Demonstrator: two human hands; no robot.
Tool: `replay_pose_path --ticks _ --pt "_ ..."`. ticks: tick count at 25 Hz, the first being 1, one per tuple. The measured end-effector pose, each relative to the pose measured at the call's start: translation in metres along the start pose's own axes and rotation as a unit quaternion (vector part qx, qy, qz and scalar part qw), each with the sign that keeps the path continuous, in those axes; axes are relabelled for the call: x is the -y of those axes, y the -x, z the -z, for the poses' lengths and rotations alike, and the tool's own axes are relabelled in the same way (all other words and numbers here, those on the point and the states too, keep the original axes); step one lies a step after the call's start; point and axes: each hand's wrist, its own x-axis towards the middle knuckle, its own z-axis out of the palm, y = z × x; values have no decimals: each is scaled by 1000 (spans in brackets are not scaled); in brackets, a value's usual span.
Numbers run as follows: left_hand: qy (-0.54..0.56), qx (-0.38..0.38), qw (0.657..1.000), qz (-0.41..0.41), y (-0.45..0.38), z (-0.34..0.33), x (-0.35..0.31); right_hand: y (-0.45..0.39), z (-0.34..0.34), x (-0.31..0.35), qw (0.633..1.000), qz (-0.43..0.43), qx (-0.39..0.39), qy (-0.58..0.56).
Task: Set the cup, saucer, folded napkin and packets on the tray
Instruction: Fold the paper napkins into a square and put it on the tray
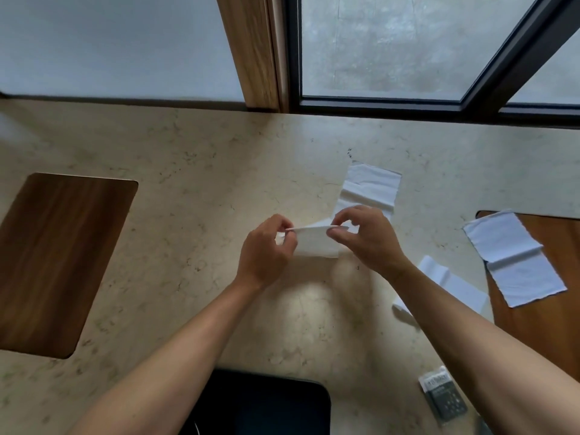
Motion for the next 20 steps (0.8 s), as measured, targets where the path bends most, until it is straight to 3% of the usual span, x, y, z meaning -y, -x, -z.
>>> replay_pose_path --ticks 3,8,13,20 --pt "71 14 995 65 12 7 -2 20 3 10 994 -36 22 -102" --pt "64 46 988 131 30 4 6 47 -14 8 987 -102 14 -121" --pt "-28 103 980 166 39 -1 24 65 -41 -2 993 -115 34 18" --pt "-161 112 975 107 43 -5 27 70 -51 0 989 -72 0 130"
